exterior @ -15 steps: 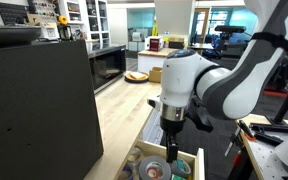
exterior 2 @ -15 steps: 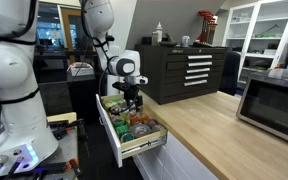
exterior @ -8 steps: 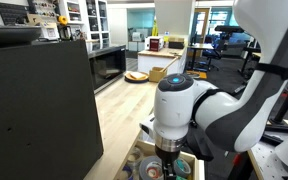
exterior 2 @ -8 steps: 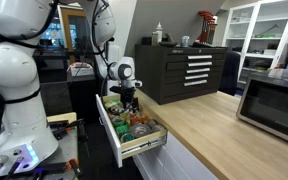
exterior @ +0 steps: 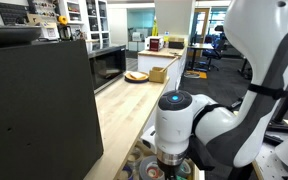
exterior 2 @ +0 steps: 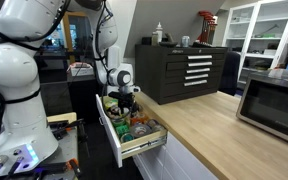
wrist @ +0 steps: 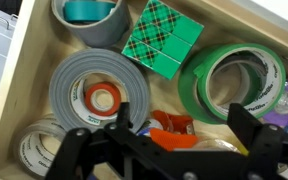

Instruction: Remove the green tape from the drawer and put it on the counter

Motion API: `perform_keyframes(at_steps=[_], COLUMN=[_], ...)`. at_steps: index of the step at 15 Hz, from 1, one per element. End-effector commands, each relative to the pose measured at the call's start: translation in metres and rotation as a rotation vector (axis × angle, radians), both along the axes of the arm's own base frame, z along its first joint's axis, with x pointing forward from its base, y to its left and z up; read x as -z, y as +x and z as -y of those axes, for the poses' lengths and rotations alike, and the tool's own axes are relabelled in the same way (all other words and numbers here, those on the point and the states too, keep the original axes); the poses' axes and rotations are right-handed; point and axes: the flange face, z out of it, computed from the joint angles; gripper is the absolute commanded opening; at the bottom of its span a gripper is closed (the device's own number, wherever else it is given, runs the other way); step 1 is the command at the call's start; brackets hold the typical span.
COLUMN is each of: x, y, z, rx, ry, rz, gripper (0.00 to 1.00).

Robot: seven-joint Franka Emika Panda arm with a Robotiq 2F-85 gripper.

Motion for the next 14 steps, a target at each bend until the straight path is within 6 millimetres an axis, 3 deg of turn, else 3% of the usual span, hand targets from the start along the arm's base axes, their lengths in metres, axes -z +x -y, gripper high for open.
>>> perform_keyframes(at_steps=[1,9,14], x=[0.002,0.002,0.006], y=[0.002,0.001,-0.007], z=[0.001,-0.001,-0.017], rx=[-0.066,-0.06,-0.106], ry=[0.049,0.024,0.014], rz=[0.012,0.003,0.006], gripper=[1.0,1.0,1.0])
